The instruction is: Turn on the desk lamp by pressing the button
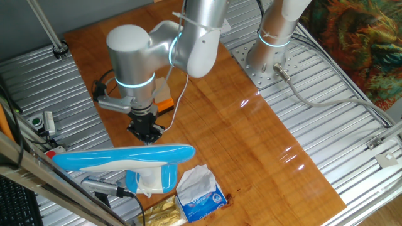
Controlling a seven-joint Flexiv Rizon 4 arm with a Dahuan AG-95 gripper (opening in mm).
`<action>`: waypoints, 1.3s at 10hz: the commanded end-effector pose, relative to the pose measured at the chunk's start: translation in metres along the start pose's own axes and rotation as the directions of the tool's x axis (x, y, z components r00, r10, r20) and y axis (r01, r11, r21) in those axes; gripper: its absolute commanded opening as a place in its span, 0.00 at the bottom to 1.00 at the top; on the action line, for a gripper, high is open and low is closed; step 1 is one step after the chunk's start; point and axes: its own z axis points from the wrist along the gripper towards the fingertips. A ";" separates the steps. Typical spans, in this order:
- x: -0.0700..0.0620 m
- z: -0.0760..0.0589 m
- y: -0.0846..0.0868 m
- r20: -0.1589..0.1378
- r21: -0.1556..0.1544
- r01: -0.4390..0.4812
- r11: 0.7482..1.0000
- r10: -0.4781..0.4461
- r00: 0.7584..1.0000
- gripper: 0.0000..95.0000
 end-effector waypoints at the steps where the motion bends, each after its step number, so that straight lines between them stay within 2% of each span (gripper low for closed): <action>1: -0.005 0.000 -0.001 -0.001 0.003 0.005 1.000 -0.005 1.000 0.00; 6: -0.005 0.000 -0.001 -0.016 0.020 0.010 1.000 -0.009 1.000 0.00; 10: -0.005 0.000 -0.001 -0.027 0.033 -0.042 0.999 0.043 0.999 0.00; 12: -0.005 0.000 -0.001 -0.062 0.030 0.010 1.000 -0.008 0.998 0.00; 13: -0.005 0.000 -0.001 -0.077 0.026 0.101 0.995 -0.098 0.992 0.00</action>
